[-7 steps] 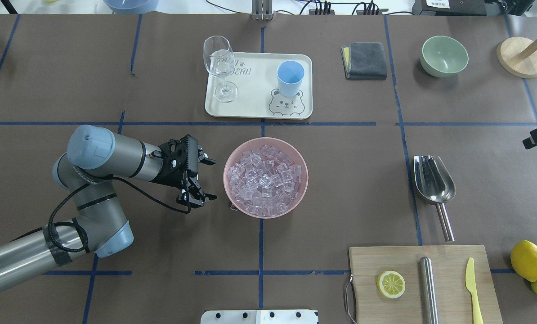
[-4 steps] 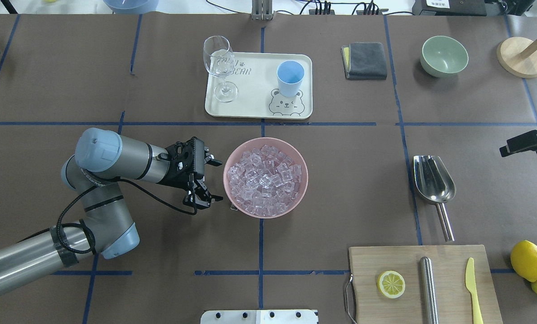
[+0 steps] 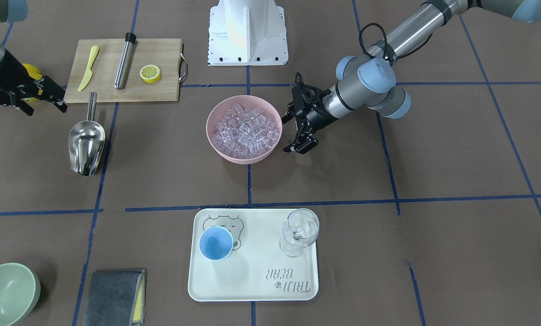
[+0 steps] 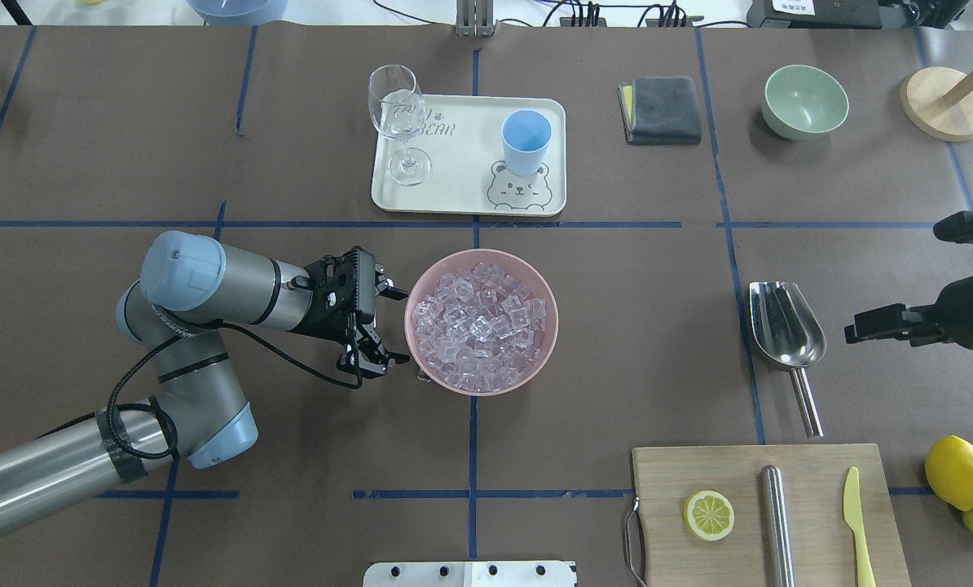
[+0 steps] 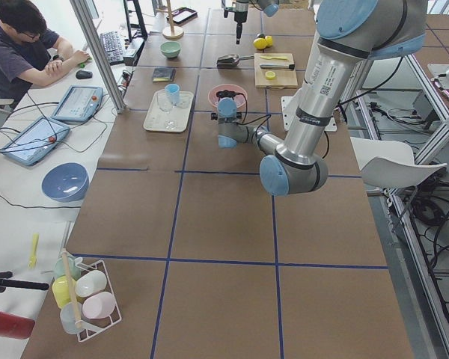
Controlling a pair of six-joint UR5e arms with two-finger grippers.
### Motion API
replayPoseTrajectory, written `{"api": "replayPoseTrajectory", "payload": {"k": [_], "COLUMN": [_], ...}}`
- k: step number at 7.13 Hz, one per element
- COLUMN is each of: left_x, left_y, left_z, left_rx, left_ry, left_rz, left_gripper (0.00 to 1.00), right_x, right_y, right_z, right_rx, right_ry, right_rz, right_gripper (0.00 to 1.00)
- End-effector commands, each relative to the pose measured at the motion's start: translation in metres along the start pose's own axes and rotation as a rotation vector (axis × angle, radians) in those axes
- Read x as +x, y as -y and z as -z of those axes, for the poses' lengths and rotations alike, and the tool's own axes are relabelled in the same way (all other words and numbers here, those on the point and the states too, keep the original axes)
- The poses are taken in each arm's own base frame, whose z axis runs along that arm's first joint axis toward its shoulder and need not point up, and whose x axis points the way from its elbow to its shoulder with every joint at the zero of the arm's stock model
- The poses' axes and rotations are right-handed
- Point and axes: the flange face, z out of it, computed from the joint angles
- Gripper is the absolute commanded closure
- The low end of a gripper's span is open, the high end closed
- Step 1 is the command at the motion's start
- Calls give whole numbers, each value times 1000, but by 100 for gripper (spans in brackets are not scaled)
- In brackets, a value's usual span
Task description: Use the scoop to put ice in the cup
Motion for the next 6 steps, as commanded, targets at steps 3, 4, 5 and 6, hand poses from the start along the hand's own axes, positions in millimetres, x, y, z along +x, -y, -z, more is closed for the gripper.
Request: {"api": "replayPoseTrajectory", "payload": {"k": [3, 4, 5, 6], "left_x": [0, 1, 1, 1], "left_y": [1, 2, 1, 1], "left_z": [0, 0, 0, 0], "left_rx": [5, 6, 8, 10], "left_ry": [0, -1, -1, -1], "left_rz": [-2, -3, -4, -5], "left_gripper": [0, 0, 0, 0], "right_x": [-40, -48, -59, -59], "right_y": [-45, -52, -53, -58], "right_z": [-39, -49, -58, -62], "right_rx": [-17, -37, -30, -42], "right_ry": [-49, -70, -103, -111], "right_rz": [24, 6, 13, 18], "right_gripper": [7, 14, 16, 21]}}
